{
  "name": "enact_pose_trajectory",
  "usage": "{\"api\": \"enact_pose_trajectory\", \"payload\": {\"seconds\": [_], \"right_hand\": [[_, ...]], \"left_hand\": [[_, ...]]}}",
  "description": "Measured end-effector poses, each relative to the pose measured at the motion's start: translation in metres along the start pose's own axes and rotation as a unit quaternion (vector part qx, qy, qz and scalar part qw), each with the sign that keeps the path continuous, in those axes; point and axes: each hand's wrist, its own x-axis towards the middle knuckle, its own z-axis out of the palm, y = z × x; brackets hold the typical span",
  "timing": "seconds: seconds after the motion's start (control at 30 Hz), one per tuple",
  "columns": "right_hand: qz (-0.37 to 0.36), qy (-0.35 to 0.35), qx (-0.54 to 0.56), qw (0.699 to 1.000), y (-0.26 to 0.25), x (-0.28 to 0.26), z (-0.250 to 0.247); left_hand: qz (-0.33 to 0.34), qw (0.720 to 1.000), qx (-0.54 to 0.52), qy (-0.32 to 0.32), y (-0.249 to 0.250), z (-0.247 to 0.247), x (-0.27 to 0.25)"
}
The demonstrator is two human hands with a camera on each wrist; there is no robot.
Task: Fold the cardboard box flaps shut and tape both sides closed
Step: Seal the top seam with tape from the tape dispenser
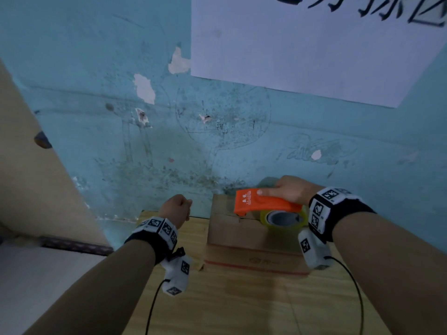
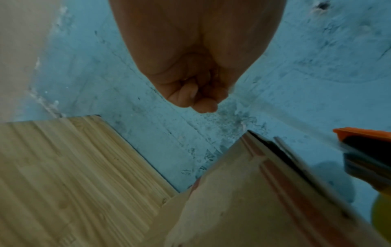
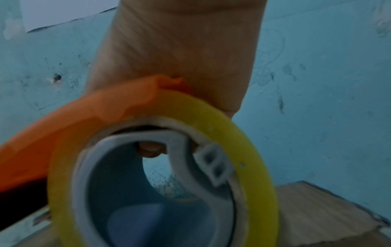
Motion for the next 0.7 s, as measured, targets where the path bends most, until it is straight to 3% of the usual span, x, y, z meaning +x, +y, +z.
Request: {"api": "enact_pose_trajectory", "payload": {"seconds": [0.47, 0.7], "right_hand": [[0.023, -0.003, -0.046, 0.999, 0.005, 0.012, 0.015], [0.026, 0.004, -0.063, 0.998, 0.006, 0.014, 0.016]], "left_hand": [[-0.074, 0.997, -0.023, 0.011, -0.030, 0.024, 0.005], [-0.092, 0.995, 0.002, -0.040, -0.031, 0.037, 0.014]]}}
